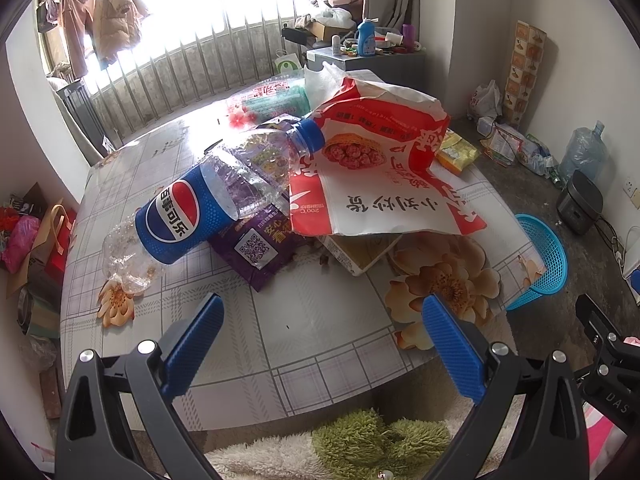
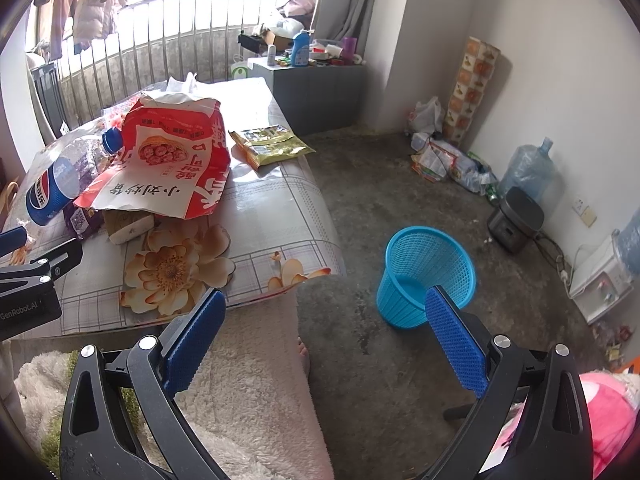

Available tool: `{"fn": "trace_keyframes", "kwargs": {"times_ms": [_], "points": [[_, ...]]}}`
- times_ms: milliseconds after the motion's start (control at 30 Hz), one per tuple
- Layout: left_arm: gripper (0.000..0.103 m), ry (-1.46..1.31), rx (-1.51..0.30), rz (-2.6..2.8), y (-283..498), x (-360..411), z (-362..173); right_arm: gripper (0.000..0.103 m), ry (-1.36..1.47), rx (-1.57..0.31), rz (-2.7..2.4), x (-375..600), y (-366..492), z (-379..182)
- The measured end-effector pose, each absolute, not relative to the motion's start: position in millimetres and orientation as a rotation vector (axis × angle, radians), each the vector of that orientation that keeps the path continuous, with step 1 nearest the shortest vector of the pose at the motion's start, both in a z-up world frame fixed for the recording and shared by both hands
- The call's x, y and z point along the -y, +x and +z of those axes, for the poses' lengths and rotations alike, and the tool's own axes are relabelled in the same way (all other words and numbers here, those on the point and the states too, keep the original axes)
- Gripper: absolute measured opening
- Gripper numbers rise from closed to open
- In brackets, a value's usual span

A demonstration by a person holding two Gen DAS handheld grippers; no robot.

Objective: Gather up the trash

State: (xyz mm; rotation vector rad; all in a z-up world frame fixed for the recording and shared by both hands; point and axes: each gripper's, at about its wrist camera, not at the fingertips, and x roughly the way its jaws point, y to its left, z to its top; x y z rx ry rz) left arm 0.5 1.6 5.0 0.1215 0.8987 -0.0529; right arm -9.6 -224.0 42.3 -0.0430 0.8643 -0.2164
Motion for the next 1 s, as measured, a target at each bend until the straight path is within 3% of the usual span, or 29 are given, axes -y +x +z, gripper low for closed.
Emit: {"fn": "trace_keyframes", "kwargs": {"times_ms": [1000], "points": [[0.097, 0.121, -0.909, -0.046, 2.7, -6.0, 0.9, 0.095, -0.035, -0.866, -0.217, 223.1, -8.1, 42.9]]}}
